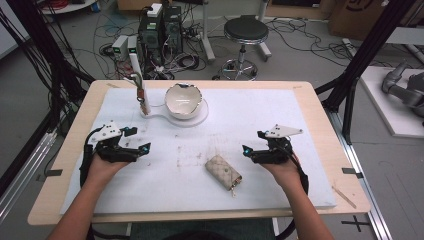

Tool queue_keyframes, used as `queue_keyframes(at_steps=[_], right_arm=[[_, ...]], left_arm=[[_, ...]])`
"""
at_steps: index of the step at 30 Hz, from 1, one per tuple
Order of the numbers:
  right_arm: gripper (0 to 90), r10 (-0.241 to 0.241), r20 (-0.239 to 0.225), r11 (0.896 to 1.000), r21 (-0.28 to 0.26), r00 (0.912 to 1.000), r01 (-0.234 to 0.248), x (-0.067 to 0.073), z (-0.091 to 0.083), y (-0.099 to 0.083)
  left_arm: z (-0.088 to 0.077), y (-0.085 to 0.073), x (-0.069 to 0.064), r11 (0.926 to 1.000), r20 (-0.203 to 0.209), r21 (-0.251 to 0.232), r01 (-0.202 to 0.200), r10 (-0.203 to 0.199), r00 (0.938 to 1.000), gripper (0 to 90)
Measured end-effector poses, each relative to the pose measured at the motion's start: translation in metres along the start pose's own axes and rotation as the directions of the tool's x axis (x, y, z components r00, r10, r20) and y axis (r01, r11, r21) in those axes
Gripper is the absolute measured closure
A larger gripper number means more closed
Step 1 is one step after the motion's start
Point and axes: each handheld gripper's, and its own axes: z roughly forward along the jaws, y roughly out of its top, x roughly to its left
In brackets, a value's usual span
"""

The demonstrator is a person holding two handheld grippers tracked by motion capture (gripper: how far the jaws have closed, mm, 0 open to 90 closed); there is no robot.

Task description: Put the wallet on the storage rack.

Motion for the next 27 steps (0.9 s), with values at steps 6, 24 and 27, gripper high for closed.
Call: queue_keyframes(at_steps=[6, 24, 27], right_arm=[[19.7, -0.006, -0.025, 1.0, 0.009, 0.9997, 0.006, 0.023, -0.002, -0.008], [19.7, -0.081, -0.121, 0.99, 0.102, 0.9893, 0.093, 0.069, 0.012, -0.019], [19.6, -0.095, -0.128, 0.987, 0.12, 0.9872, 0.111, 0.074, 0.017, -0.02]], left_arm=[[0.0, 0.0, 0.0, 1.0, 0.01, -0.008, 0.002, -0.002, 1.0, 16.3], [-0.004, 0.001, 0.004, 0.9999, 0.0, -0.016, 0.006, -0.006, 1.0, 16.3], [-0.004, 0.001, 0.004, 0.9998, 0.0, -0.017, 0.008, -0.008, 1.0, 16.3]])
